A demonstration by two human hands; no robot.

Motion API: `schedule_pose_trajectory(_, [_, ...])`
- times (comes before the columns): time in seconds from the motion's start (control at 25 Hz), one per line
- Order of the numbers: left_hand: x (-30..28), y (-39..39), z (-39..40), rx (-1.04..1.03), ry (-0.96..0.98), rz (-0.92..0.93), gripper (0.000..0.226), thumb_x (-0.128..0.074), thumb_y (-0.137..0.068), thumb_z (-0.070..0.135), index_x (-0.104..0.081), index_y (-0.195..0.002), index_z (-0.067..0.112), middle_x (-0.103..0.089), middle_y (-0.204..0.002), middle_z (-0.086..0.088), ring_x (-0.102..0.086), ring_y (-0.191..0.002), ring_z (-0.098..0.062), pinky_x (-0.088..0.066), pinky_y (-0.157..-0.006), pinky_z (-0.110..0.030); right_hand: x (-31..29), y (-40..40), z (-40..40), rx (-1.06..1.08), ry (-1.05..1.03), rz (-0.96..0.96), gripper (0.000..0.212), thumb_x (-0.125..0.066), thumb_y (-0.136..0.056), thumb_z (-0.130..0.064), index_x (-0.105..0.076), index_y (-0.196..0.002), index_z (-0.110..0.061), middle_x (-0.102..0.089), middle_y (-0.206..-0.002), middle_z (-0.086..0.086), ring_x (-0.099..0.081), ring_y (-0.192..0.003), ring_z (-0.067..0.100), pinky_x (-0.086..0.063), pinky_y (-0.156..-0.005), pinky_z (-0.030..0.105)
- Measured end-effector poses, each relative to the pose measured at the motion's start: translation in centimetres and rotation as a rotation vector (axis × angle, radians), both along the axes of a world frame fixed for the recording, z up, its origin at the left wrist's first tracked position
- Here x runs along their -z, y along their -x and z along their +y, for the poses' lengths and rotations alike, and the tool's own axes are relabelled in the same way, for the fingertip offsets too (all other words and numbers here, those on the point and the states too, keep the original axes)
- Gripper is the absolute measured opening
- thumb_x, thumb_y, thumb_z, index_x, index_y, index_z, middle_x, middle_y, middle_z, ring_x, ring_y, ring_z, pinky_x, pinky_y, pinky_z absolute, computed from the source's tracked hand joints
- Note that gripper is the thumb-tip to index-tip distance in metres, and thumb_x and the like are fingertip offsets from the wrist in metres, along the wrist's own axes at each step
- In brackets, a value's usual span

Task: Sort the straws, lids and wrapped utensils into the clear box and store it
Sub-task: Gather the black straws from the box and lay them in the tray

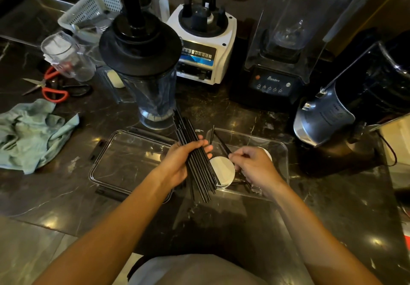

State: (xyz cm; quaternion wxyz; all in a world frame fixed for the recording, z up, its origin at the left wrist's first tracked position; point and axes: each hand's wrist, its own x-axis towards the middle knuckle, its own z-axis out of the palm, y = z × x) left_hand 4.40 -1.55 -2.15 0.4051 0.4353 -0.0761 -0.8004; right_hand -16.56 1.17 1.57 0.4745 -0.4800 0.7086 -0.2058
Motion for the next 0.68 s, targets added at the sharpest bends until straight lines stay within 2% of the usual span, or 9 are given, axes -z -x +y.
schedule_pose_trajectory(0.08, [-0.1, 0.8, 0.1, 0.017, 0.004, 0.000, 0.031, -0.063, -0.096, 0.003, -0.062, -0.128, 0.002, -0.071, -0.127, -0.022, -0.072, -0.115, -0.029, -0.060, -0.094, -0.045, -0.2, -1.0, 0.1, 0.031, 0.034, -0.072, 0.025, -0.068, -0.097, -0.024, -0.071, -0.084, -0.003, -0.059, -0.065, 0.002, -0.049, -0.052, 0.011, -0.038, -0.048, 0.028])
schedule_pose_trajectory(0.24, [-0.5, 1.7, 0.0, 0.033, 0.014, -0.032, 0.037, -0.062, -0.098, 0.006, -0.059, -0.135, -0.001, -0.074, -0.121, -0.019, -0.074, -0.111, -0.028, -0.063, -0.087, -0.040, -0.1, -2.3, 1.0, 0.089, 0.060, -0.124, 0.022, -0.064, -0.096, -0.019, -0.067, -0.089, 0.002, -0.052, -0.062, -0.003, -0.046, -0.053, 0.008, -0.037, -0.050, 0.024])
schedule_pose_trajectory(0.36, [-0.6, 1.8, -0.1, 0.109, 0.054, -0.053, 0.042, -0.062, -0.100, 0.013, -0.056, -0.140, 0.000, -0.072, -0.127, -0.019, -0.072, -0.115, -0.029, -0.062, -0.089, -0.040, -0.1, -1.7, 1.8, 0.009, 0.114, -0.169, 0.020, -0.066, -0.099, -0.020, -0.069, -0.090, -0.003, -0.054, -0.063, -0.001, -0.048, -0.052, 0.005, -0.041, -0.053, 0.020])
schedule_pose_trajectory(0.52, [-0.4, 1.9, 0.0, 0.082, 0.024, 0.023, 0.046, -0.061, -0.100, 0.014, -0.054, -0.143, -0.002, -0.062, -0.141, -0.023, -0.069, -0.120, -0.028, -0.062, -0.087, -0.038, 0.7, -1.7, 1.8, -0.071, 0.155, -0.089, 0.019, -0.071, -0.096, -0.026, -0.069, -0.083, -0.013, -0.054, -0.060, -0.007, -0.050, -0.058, 0.008, -0.044, -0.061, 0.030])
schedule_pose_trajectory(0.68, [-0.2, 1.5, -0.1, 0.043, 0.024, 0.115, 0.034, -0.064, -0.096, 0.009, -0.061, -0.129, 0.006, -0.071, -0.123, -0.014, -0.071, -0.115, -0.024, -0.061, -0.092, -0.038, 1.0, -2.3, 1.6, -0.156, 0.177, -0.016, 0.019, -0.073, -0.094, -0.032, -0.067, -0.080, -0.021, -0.058, -0.058, -0.011, -0.053, -0.054, 0.001, -0.047, -0.059, 0.027])
